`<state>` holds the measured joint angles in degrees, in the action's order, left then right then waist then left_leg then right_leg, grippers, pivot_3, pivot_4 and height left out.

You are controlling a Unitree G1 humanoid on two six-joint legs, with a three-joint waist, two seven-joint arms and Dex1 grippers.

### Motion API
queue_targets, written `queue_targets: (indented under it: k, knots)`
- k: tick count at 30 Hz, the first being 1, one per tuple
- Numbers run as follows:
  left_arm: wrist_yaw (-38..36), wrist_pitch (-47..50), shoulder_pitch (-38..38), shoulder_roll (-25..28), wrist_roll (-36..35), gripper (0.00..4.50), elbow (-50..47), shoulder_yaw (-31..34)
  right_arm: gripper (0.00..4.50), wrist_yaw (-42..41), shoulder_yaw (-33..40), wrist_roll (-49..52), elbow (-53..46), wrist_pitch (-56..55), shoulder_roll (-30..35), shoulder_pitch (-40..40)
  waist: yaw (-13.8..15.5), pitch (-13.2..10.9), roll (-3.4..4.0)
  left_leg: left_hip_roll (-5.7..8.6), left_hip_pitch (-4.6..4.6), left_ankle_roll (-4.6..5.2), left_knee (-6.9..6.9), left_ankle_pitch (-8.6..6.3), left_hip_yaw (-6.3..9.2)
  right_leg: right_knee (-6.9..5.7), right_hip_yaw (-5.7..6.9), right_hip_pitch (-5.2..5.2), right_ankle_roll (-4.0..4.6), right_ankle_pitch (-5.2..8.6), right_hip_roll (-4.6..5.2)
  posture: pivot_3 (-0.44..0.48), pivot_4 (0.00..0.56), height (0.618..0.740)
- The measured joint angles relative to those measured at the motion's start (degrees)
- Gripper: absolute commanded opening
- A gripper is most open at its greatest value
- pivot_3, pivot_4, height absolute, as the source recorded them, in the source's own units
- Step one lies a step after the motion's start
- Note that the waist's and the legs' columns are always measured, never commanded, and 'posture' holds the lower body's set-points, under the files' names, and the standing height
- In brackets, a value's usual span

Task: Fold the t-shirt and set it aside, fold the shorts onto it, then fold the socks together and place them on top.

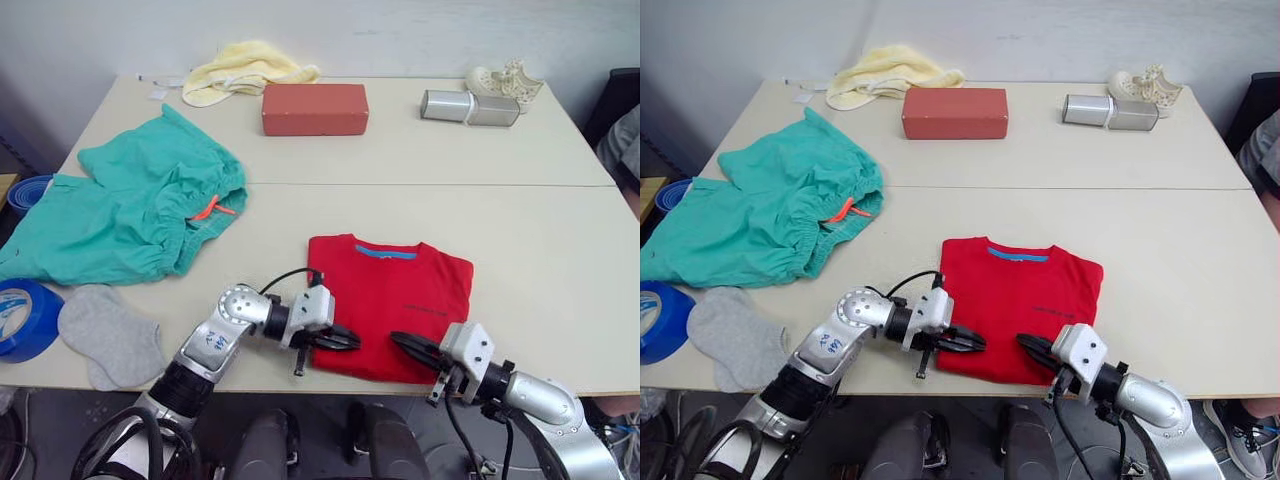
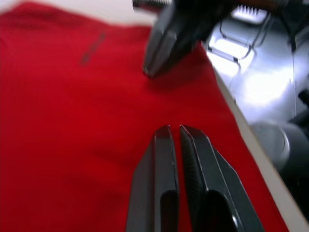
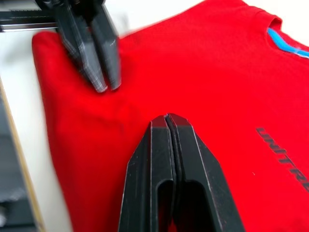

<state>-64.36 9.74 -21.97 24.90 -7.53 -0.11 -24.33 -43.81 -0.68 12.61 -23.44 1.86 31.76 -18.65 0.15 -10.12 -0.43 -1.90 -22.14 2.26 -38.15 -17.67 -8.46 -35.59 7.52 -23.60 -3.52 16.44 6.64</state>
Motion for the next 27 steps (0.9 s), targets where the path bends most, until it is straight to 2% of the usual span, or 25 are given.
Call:
queue_targets:
  k: [5,11,14,17,18,19,22,24,27]
  knots:
    - [3.3,0.8,0.6,0.4,0.0,0.3,0.1,3.2,0.0,1.2,6.6,3.2,4.1,-0.8,-0.6,-2.4,0.1,0.0,0.0,-0.01,0.02,0.08,-0.01,0.0,0.02,-0.02,0.0,0.03,0.02,0.01,0.03,0.0,0.15,0.74]
    - [2.1,-0.4,1.5,1.3,-2.1,0.3,0.8,5.8,0.0,-0.6,14.8,9.8,7.8,-0.6,-0.6,-5.1,0.1,0.0,0.01,-0.02,0.03,0.11,0.05,-0.02,0.04,-0.02,0.01,0.01,0.05,0.02,0.03,0.0,0.15,0.74]
    - [0.8,-5.2,2.0,-1.4,-6.6,0.3,1.6,10.0,0.0,-3.0,19.6,17.7,7.0,3.1,-0.3,-7.8,0.3,0.0,0.07,-0.02,0.01,0.12,0.04,-0.01,0.05,-0.01,0.01,0.02,0.05,0.02,0.06,0.0,0.15,0.74]
    - [-0.5,-6.8,1.8,-3.7,-11.6,0.26,1.6,13.2,0.58,-4.4,23.3,24.3,3.3,8.2,1.9,-9.6,0.5,0.0,0.07,-0.02,0.04,0.24,0.0,-0.06,0.04,-0.03,0.0,0.05,0.04,0.0,0.07,0.0,0.15,0.74]
    - [-2.1,-5.8,1.6,-3.6,-13.8,0.66,1.6,13.6,0.94,-4.8,24.4,27.4,1.3,11.5,3.7,-10.7,0.5,0.0,0.11,-0.02,0.04,0.24,0.0,-0.06,0.04,-0.05,0.0,0.04,0.04,0.01,0.06,0.0,0.15,0.74]
    - [-3.9,-4.3,1.5,-3.0,-16.0,0.87,1.3,14.2,1.28,-4.5,26.0,31.5,-0.6,16.2,6.1,-12.4,0.6,0.0,0.17,-0.02,0.03,0.25,0.01,-0.06,0.04,-0.06,0.01,0.02,0.04,0.01,0.06,0.0,0.15,0.74]
    - [-8.5,-0.6,0.3,1.7,-20.1,1.82,0.8,16.6,2.36,0.1,32.7,47.0,-2.3,35.9,15.8,-17.6,0.7,-0.1,0.14,-0.03,0.03,0.25,0.03,-0.05,0.08,-0.04,0.03,0.03,0.09,0.03,0.04,0.0,0.15,0.74]
    - [-10.5,0.2,-0.6,3.6,-21.4,2.47,0.6,18.0,3.07,4.5,34.1,54.6,-0.9,45.7,19.6,-17.2,0.8,-0.1,0.03,-0.04,0.03,0.26,0.03,-0.05,0.08,-0.01,0.04,0.05,0.1,0.03,0.04,0.0,0.15,0.74]
    - [-12.5,0.6,-1.2,4.5,-21.8,3.47,0.3,18.4,4.17,10.3,33.6,61.1,1.7,54.9,21.2,-13.0,1.2,-0.1,0.02,-0.01,-0.01,0.29,0.03,-0.06,0.08,0.05,0.03,0.03,0.09,0.03,0.04,0.0,0.15,0.74]
